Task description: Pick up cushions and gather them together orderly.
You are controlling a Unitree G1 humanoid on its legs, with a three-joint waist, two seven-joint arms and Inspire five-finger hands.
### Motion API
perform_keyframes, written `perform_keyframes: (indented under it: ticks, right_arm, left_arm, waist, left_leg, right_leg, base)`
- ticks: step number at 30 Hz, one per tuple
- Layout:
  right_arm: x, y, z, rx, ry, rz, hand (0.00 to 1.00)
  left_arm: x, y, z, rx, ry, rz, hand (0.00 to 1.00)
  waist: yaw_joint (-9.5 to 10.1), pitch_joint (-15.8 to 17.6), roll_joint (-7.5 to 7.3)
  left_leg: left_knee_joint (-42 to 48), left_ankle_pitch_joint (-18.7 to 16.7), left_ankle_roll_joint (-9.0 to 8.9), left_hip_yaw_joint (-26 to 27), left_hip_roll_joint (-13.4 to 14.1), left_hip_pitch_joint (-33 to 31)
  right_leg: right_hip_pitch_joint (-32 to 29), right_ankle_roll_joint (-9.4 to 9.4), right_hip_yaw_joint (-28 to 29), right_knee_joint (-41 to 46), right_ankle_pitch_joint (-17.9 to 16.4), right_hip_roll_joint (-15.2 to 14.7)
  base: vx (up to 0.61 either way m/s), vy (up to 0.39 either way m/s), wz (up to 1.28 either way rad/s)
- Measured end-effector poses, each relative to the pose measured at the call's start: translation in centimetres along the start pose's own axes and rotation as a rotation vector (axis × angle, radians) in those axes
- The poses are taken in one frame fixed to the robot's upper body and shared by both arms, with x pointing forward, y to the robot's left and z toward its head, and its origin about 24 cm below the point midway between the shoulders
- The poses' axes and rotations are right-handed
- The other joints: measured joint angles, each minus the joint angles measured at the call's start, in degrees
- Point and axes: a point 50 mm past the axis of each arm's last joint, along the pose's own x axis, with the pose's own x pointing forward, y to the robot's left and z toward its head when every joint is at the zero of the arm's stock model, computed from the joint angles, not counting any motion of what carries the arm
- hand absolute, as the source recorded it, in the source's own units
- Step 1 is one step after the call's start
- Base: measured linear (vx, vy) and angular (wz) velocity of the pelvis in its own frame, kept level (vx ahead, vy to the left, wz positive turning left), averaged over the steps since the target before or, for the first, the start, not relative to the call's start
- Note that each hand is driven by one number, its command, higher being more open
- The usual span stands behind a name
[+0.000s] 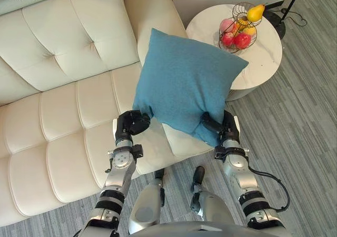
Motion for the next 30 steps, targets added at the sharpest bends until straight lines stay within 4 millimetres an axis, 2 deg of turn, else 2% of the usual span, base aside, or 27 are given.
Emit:
perform_keyframes:
  ticks: [3,9,14,20,23,30]
  right_arm:
    - [-0.6,0.1,-0.2,0.004,-0.001,0.011,0.00]
    - [-1.6,0.2,-1.3,0.024,0.034,0.028,0.00]
    - [-3.7,-0.2,-3.9,0.034,0.128,0.025,0.00]
    - [-4.6,-0.3,-4.8,0.038,0.167,0.033,0.00]
    - [-5.7,-0.8,-6.0,0.035,0.214,0.020,0.00]
    - [-6.3,-1.5,-6.2,0.044,0.226,0.009,0.00]
  left_arm:
    - [-0.4,0.0,0.5,-0.008,-0.028,-0.014,0.00]
    - [-1.5,0.6,-0.6,-0.015,-0.006,-0.010,0.00]
    - [-3.3,1.4,-3.0,-0.013,0.078,-0.011,0.00]
    - [-4.4,1.8,-3.7,-0.017,0.099,-0.004,0.00]
    - [-5.2,1.9,-4.4,-0.016,0.126,-0.020,0.00]
    - [-6.6,2.1,-4.0,-0.054,0.109,-0.043,0.00]
  waist:
    - [0.03,-0.07,-0.03]
    - [0.01,-0.80,-0.23]
    - [-0.19,-4.63,-0.48]
    - [-0.33,-6.26,-0.60]
    - [-1.11,-7.96,-0.54]
    - [-1.11,-8.28,-0.45]
  left_leg:
    - [-1.00,-0.01,0.00,0.20,-0.27,2.22]
    - [-3.24,0.14,0.21,1.21,-0.21,6.43]
    - [-4.23,0.30,0.36,1.71,-0.19,8.69]
    - [-4.98,0.61,0.49,3.16,-0.09,11.18]
    - [-6.12,1.41,0.64,3.22,-0.09,12.37]
    - [-6.06,0.76,0.27,4.97,0.01,14.33]
  right_leg:
    - [2.33,0.10,0.11,-1.20,0.12,-0.12]
    - [4.98,0.17,0.62,-1.31,0.09,-0.05]
    - [6.63,0.26,1.20,-1.60,0.03,0.06]
    - [7.88,0.60,3.07,-1.42,0.05,0.12]
    - [8.42,0.84,3.36,-1.33,0.22,0.17]
    - [9.63,1.17,5.34,-1.47,0.62,0.27]
  base:
    - [0.03,0.038,-0.01]
    - [0.00,0.024,-0.09]
    - [0.01,0.014,-0.06]
    - [-0.05,0.011,-0.14]
    - [-0.07,0.004,-0.04]
    - [-0.02,0.013,-0.11]
